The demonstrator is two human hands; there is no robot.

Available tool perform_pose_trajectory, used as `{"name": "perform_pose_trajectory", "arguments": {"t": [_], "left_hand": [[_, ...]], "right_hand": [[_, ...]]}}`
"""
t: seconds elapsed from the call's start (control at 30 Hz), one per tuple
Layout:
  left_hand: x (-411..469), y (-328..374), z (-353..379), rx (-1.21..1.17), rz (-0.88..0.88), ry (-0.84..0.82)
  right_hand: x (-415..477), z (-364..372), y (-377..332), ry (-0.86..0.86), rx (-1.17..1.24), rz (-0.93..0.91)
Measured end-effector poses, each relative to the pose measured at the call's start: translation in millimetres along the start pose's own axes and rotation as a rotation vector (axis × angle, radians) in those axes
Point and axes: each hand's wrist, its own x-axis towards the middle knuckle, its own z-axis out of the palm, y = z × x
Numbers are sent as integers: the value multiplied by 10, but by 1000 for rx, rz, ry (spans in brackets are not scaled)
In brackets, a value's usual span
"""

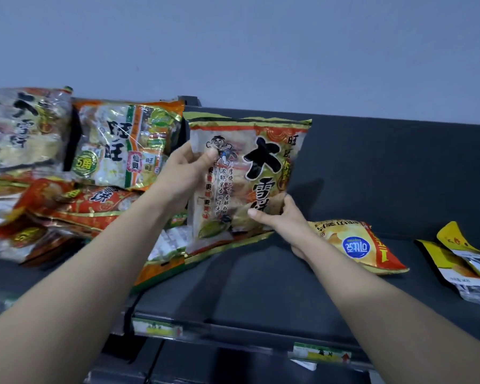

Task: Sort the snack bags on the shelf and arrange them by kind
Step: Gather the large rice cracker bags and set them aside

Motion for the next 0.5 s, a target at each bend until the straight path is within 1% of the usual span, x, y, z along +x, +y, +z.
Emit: {"name": "perform_pose_trajectory", "arguments": {"t": [0.1,0.17,0.27,0.33,0.4,0.5], "left_hand": [[30,55,-331,-73,-60,124],[75,45,-640,-85,-84,166],[102,47,-1170,-93,-128,173],[96,59,-1503,-42,-171,137],[93,50,-1793,13,-174,128],[165,38,-2228,22,-135,246]], "right_hand": [[3,240,-128,16,116,-61],[11,464,-231,-5,173,-104],[23,916,-451,8,253,-168],[69,1246,-576,25,275,-193],[86,1576,-725,44,290,-206],[159,2010,-906,41,273,-201]]}}
